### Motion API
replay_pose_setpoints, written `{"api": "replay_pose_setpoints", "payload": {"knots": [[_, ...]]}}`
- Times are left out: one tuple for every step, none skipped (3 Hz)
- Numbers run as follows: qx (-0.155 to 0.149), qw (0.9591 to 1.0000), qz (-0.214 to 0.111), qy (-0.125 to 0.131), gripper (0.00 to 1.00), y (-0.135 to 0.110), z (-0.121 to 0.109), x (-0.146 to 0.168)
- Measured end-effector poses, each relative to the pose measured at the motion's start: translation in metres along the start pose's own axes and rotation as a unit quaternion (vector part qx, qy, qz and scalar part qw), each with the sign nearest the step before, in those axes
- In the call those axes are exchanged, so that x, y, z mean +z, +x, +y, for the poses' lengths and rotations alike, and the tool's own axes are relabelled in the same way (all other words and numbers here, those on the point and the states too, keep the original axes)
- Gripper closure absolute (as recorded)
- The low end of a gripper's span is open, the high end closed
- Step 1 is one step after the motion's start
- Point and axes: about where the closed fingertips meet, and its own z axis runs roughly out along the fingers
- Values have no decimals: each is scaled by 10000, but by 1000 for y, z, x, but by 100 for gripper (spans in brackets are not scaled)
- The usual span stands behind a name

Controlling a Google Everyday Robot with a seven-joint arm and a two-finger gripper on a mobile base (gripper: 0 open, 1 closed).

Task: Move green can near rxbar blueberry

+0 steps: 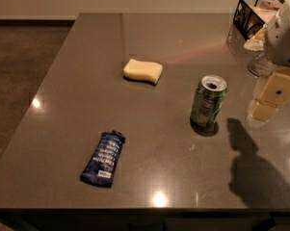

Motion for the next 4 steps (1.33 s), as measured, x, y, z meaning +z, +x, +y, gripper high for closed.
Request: {"api": "replay_pose_setpoints", "payload": {"knots": [[1, 10000, -1, 0, 0, 0, 0, 0], [225, 9995, -229, -43, 0, -1, -10, 7], [457, 9972, -570, -154, 0, -3, -21, 21], [549, 9942, -864, -318, 0, -9, -25, 38]]}}
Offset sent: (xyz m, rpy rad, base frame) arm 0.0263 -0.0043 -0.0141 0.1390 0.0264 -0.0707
